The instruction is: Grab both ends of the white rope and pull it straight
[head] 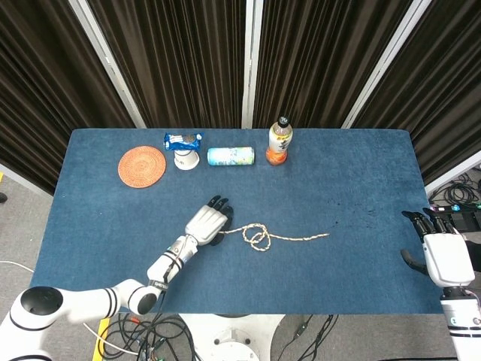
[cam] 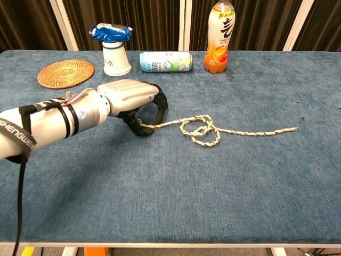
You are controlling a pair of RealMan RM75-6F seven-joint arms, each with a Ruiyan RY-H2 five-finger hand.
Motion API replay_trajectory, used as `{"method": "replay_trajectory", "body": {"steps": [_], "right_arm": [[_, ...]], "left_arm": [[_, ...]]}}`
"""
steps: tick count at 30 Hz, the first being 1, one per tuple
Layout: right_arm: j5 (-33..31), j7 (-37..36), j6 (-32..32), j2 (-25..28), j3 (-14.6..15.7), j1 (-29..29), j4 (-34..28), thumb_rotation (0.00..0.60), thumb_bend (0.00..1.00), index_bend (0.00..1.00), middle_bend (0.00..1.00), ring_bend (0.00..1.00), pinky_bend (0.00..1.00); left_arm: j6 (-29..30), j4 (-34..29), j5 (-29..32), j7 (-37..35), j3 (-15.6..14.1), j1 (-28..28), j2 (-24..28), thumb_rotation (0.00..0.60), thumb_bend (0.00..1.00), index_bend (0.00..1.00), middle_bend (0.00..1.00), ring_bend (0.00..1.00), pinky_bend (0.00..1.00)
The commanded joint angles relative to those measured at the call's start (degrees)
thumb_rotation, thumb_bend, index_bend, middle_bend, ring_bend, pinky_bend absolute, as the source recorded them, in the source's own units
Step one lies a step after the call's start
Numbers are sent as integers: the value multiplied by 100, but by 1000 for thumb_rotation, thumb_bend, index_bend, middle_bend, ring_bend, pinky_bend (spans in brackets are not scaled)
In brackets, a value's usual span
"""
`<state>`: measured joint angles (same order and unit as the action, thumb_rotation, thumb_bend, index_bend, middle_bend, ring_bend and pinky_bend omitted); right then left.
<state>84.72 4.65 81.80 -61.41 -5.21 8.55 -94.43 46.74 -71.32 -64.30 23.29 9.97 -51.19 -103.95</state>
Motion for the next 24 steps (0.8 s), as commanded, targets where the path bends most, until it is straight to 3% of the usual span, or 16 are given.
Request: {"method": "replay_trajectory", "body": {"steps": [1, 17, 24], "right_arm": [[-8, -3, -1, 0, -4, 1, 2, 600, 176, 194, 235, 110, 235], [-51, -60, -6, -21, -5, -13, 48, 600, 193, 194, 235, 110, 235], [114, -271, -420, -32, 92, 208, -109, 600, 243, 215, 242, 110, 235]], "left_arm": [[-1, 15, 23, 10, 2, -15, -14, 600, 323, 511, 178, 40, 0], [20, 58, 67, 37, -36, -69, -64, 600, 370, 563, 178, 40, 0], [319, -199, -128, -133, -78, 95, 142, 600, 381, 572, 183, 40, 0]]}}
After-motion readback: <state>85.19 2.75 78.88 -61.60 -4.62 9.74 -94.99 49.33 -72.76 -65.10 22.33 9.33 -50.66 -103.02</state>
